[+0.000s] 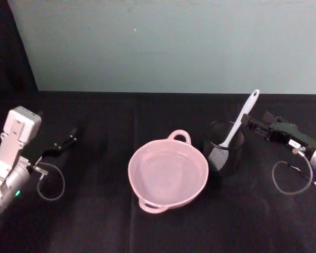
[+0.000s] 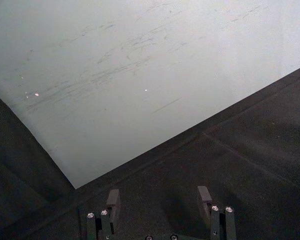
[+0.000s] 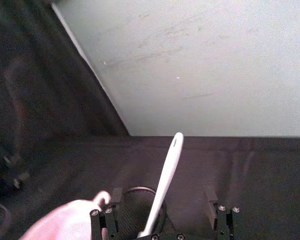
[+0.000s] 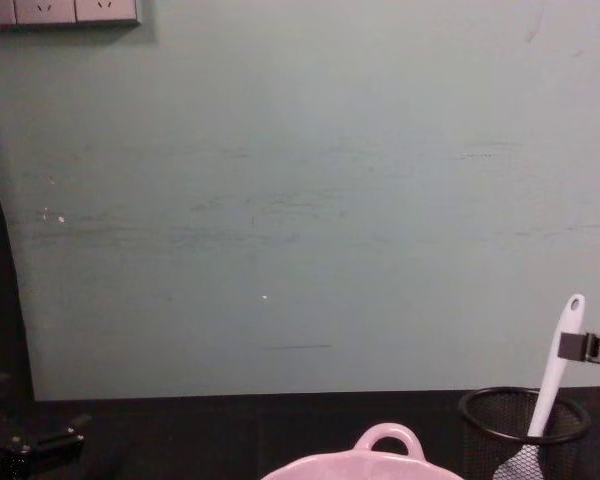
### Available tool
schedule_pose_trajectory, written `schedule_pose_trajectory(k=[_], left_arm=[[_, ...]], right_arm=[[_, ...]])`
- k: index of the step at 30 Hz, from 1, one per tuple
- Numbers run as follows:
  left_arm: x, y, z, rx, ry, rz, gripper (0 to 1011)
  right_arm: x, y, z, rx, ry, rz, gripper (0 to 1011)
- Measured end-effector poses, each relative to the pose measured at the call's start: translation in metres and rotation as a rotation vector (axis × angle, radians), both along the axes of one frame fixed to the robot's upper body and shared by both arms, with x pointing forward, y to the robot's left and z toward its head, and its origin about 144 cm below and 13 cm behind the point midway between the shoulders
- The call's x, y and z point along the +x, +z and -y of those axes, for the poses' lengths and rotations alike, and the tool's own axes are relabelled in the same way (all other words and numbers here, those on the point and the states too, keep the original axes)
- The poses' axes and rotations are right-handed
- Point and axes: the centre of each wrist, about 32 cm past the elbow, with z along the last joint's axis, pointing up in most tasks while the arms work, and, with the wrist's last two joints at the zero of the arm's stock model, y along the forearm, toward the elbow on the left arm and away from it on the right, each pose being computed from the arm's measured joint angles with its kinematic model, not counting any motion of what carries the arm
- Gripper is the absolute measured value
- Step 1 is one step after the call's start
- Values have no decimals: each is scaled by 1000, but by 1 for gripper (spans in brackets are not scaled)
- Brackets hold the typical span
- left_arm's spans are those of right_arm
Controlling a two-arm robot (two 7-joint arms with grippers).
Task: Use the one hand to pick up the spoon and stir the clear water in the bowl.
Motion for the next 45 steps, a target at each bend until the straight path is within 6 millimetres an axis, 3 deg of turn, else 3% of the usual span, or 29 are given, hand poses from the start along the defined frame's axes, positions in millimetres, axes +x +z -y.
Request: schedule_pose_trajectory(k=[6, 13, 21, 29, 45], left_arm=[[0, 0, 0, 0, 0, 0, 1005], [0, 0, 0, 0, 0, 0, 1005], [0, 0, 0, 0, 0, 0, 1005], [0, 0, 0, 0, 0, 0, 1005], [0, 0, 0, 0, 0, 0, 1005]], right_arm=[[-18, 16, -5, -221, -28, 116, 1002], [-25, 11, -9, -391, -91, 254, 1002], [-16, -10, 1, -396, -155, 292, 1002], [-11, -32, 6, -446, -173, 201, 1002], [-13, -34, 4, -480, -172, 165, 1002]])
